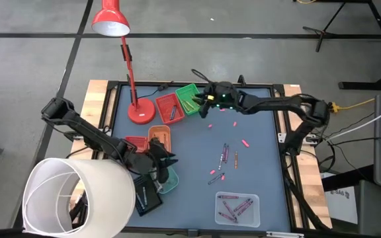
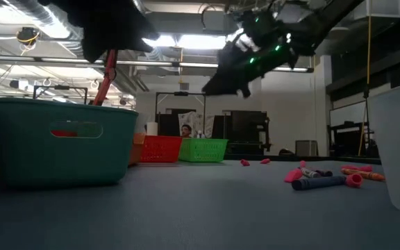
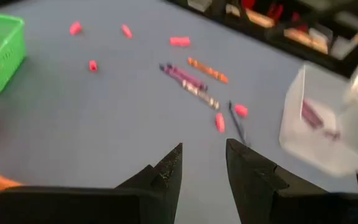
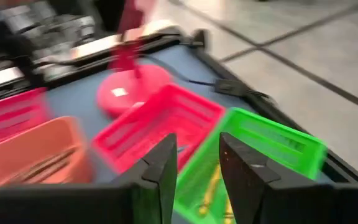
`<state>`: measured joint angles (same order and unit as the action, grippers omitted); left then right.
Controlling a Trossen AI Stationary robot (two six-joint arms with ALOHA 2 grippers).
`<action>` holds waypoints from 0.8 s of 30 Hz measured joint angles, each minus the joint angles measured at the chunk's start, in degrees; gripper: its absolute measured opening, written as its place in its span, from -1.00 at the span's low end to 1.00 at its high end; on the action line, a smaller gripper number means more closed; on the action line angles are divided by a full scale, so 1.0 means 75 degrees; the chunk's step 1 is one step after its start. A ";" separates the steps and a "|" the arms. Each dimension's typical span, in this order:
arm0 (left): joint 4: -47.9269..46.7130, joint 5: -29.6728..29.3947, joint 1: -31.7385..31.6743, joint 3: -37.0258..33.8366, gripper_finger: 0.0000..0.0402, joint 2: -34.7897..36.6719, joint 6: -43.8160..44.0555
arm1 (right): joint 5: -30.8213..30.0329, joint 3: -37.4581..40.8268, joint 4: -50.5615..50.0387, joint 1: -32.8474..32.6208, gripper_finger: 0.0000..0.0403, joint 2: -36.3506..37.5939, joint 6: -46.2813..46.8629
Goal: Sort crayons
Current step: Put the blue crayon into the right red basket
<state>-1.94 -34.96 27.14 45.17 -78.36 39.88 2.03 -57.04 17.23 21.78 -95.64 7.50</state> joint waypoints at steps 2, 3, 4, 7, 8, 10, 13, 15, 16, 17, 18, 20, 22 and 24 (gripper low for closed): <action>0.0471 -0.0198 -0.0018 0.0000 -0.46 -0.0216 -0.0035 | 0.0734 0.0000 -0.0472 -0.0003 -0.44 0.0432 -0.0233; 0.0711 -0.0221 -0.0054 0.0000 -0.46 -0.0346 -0.0136 | 0.1130 0.0000 -0.0769 -0.0003 -0.45 0.0650 -0.0261; 0.0993 -0.0230 -0.0096 0.0000 -0.46 -0.0495 -0.0258 | 0.1487 -0.0001 -0.0998 -0.0004 -0.45 0.0860 -0.0267; 0.2026 -0.0231 -0.0245 -0.0003 -0.46 -0.0994 -0.0691 | 0.2472 -0.0006 -0.1851 -0.0009 -0.45 0.1394 -0.0265; 0.2474 -0.0208 -0.0312 -0.0003 -0.46 -0.1166 -0.0842 | 0.2734 -0.0006 -0.2105 -0.0011 -0.45 0.1555 -0.0267; 0.3352 -0.0141 -0.0468 -0.0003 -0.46 -0.1536 -0.1183 | 0.3096 -0.0006 -0.2615 -0.0012 -0.45 0.1783 -0.0268; 0.4302 0.0239 -0.0739 0.0024 -0.46 -0.2053 -0.1505 | 0.3300 -0.0006 -0.3262 -0.0009 -0.45 0.1975 -0.0271; 0.4368 0.0464 -0.0901 0.0218 -0.46 -0.2347 -0.1605 | 0.3273 -0.0006 -0.3531 -0.0009 -0.45 0.1988 -0.0309; 0.4337 0.0570 -0.0976 0.0356 -0.46 -0.2505 -0.1633 | 0.3271 -0.0006 -0.3637 -0.0006 -0.45 0.1988 -0.0408; 0.4340 0.0738 -0.1061 0.0501 -0.46 -0.2656 -0.1703 | 0.3265 -0.0006 -0.3730 -0.0003 -0.45 0.1988 -0.0510; 0.4340 0.0882 -0.1141 0.0622 -0.46 -0.2796 -0.1811 | 0.3258 -0.0003 -0.3813 0.0000 -0.45 0.1988 -0.0665; 0.4331 0.1163 -0.1300 0.0904 -0.46 -0.3094 -0.2044 | 0.3212 -0.0003 -0.3853 -0.0003 -0.45 0.1943 -0.0868; 0.4311 0.1378 -0.1432 0.1175 -0.46 -0.3351 -0.2203 | 0.3209 0.0003 -0.3952 -0.0005 -0.45 0.1915 -0.0895; 0.4335 0.1674 -0.1565 0.1455 -0.46 -0.3563 -0.2277 | 0.3207 0.0003 -0.3908 -0.0003 -0.45 0.1874 -0.0900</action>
<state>30.58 -22.41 15.40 56.08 -105.08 22.80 26.09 -57.01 -12.08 21.76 -81.58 0.75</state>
